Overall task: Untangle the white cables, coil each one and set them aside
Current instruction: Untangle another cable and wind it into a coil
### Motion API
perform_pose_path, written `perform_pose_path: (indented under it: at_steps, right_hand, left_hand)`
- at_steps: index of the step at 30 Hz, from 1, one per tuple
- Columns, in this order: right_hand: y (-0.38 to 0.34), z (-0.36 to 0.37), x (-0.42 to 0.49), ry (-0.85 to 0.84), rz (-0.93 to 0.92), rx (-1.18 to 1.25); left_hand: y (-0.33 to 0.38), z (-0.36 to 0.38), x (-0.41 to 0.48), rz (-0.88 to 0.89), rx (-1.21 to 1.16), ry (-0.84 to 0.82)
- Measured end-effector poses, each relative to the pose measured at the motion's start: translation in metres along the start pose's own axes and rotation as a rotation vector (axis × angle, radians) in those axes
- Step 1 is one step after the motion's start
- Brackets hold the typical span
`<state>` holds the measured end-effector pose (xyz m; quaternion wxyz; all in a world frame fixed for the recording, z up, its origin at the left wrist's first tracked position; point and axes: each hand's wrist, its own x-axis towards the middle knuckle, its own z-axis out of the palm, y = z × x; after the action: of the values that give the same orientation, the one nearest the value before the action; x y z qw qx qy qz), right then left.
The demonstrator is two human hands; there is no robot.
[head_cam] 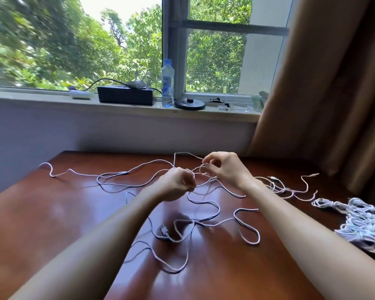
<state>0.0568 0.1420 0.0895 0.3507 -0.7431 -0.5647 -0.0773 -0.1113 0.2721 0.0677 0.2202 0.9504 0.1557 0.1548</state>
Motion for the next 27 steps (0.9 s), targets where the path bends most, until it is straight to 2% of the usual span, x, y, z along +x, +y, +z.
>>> perform_pose_path:
  at_steps: [9,15,20,22,24,27]
  right_hand:
    - [0.008,0.025,0.005,-0.048,0.013,0.008]
    - [0.014,0.038,0.0,-0.054,0.07,0.141]
    - [0.015,0.051,-0.006,0.07,0.131,0.282]
    - [0.016,0.057,-0.009,0.159,0.141,0.282]
    - [0.018,0.063,-0.012,0.239,0.166,0.272]
    - [0.022,0.071,-0.018,0.285,0.197,0.26]
  left_hand:
    - [-0.03,0.002,0.005,-0.212,-0.021,0.273]
    - [-0.05,0.012,0.017,-0.28,-0.342,0.37]
    - [-0.053,0.02,0.027,-0.273,-0.521,0.44]
    - [-0.047,0.022,0.028,-0.282,-0.728,0.418]
    - [-0.044,0.026,0.026,-0.287,-0.933,0.323]
    - [-0.048,0.04,0.024,-0.311,-1.096,0.213]
